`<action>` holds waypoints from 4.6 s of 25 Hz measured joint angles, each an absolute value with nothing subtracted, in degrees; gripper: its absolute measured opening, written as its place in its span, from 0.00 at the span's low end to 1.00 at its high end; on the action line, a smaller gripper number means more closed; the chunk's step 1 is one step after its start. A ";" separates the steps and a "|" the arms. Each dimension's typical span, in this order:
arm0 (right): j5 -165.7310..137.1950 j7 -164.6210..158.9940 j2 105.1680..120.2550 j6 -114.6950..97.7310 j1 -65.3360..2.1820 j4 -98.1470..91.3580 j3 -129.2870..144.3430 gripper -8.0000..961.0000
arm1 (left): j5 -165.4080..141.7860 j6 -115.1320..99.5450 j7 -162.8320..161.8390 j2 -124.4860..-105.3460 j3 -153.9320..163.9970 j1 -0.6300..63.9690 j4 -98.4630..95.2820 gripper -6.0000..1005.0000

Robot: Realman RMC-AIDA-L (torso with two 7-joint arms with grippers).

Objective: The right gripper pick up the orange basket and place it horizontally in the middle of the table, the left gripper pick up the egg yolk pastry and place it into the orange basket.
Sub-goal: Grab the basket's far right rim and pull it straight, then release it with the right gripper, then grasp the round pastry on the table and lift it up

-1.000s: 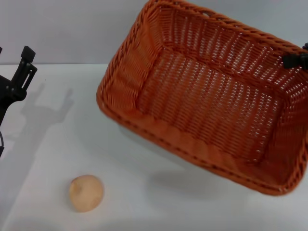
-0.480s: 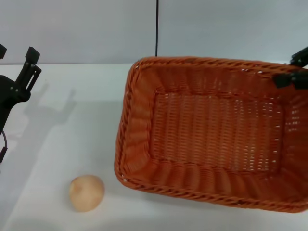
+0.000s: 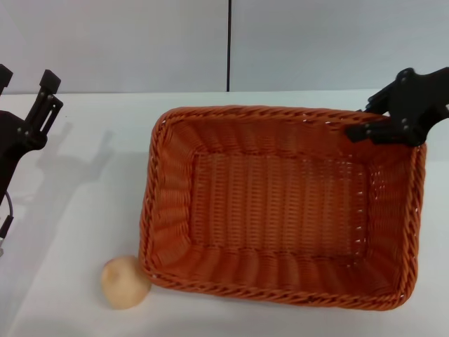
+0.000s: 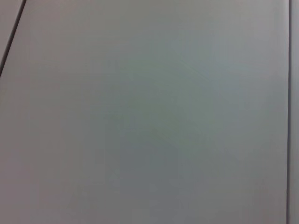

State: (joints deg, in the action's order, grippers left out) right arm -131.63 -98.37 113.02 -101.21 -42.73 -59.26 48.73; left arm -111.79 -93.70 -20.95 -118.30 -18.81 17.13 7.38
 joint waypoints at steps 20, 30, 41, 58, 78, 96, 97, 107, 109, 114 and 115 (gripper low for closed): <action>-126.50 -91.94 113.88 -88.75 -42.12 -60.03 48.61 0.31 | -111.80 -92.86 -21.10 -118.31 -17.62 16.96 7.38 0.79; -93.14 -70.23 117.88 -81.14 -29.62 -53.90 36.80 0.53 | -111.80 -92.82 -21.36 -118.23 -16.98 16.79 7.24 0.79; -68.68 -55.04 118.10 -83.86 -17.23 -29.31 29.45 0.53 | -111.82 -101.37 -34.22 -117.77 -9.04 17.53 -6.09 0.79; -68.10 -53.26 118.04 -83.12 -17.93 -24.07 24.02 0.53 | -112.65 -105.04 -52.58 -114.02 17.18 11.25 -20.09 0.79; -68.11 -50.53 118.10 -79.00 -19.79 -21.33 22.85 0.53 | -124.22 -99.44 -53.59 -116.63 18.77 11.34 -19.42 0.79; -68.09 -50.23 118.21 -77.40 -20.16 -20.74 22.41 0.53 | -126.71 -95.64 -54.97 -117.34 19.61 12.44 -19.86 0.78; -68.14 -50.22 118.21 -77.09 -20.19 -20.73 22.41 0.53 | -126.71 -95.84 -54.84 -117.32 19.73 12.51 -19.91 0.76; -68.24 -50.11 118.21 -75.93 -20.34 -20.64 22.50 0.53 | -126.70 -95.87 -55.03 -117.45 20.83 13.62 -19.98 0.43; -68.25 -50.10 118.21 -75.72 -20.39 -20.64 22.63 0.53 | -126.61 -95.99 -55.30 -117.41 20.83 13.86 -19.96 0.34; -68.25 -50.10 118.21 -75.33 -20.63 -20.65 22.52 0.53 | -126.06 -97.46 -55.63 -117.09 18.14 14.82 -19.90 0.24; -68.25 -50.09 118.21 -75.32 -20.72 -20.66 22.49 0.53 | -125.99 -97.88 -55.69 -117.01 16.71 15.16 -19.91 0.23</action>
State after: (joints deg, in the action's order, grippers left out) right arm -68.25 -50.09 118.21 -75.32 -20.72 -20.66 22.49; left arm -125.99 -97.88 -55.69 -117.01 16.71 15.16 -19.91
